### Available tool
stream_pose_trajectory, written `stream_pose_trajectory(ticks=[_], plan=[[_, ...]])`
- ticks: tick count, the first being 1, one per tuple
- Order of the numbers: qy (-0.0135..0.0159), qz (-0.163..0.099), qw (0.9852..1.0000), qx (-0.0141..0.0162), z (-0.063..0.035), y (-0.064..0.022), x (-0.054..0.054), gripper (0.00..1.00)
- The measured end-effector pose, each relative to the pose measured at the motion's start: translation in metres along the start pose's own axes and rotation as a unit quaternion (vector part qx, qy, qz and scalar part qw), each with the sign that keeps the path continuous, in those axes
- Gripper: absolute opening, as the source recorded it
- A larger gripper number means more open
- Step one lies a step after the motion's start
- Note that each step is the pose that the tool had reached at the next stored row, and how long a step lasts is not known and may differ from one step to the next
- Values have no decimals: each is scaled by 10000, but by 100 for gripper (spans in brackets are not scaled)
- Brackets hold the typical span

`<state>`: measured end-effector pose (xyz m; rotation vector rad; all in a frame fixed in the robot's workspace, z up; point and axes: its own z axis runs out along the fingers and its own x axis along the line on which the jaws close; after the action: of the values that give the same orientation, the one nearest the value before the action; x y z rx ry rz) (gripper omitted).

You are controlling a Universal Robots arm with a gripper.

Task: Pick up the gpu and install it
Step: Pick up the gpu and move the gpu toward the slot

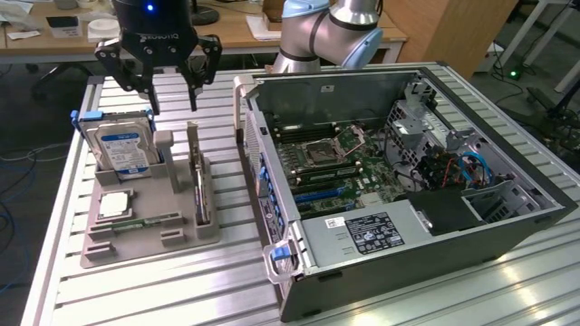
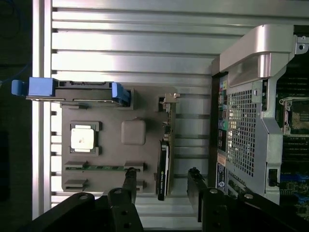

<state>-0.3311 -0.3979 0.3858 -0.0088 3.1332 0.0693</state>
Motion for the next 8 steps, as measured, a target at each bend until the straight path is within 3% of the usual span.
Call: stream_pose_trajectory(ticks=[2, 8], plan=[[18, -6, 10000, 0, 18, -8, -2, 55], [18, -5, 10000, 4, 37, -58, -1, 55]])
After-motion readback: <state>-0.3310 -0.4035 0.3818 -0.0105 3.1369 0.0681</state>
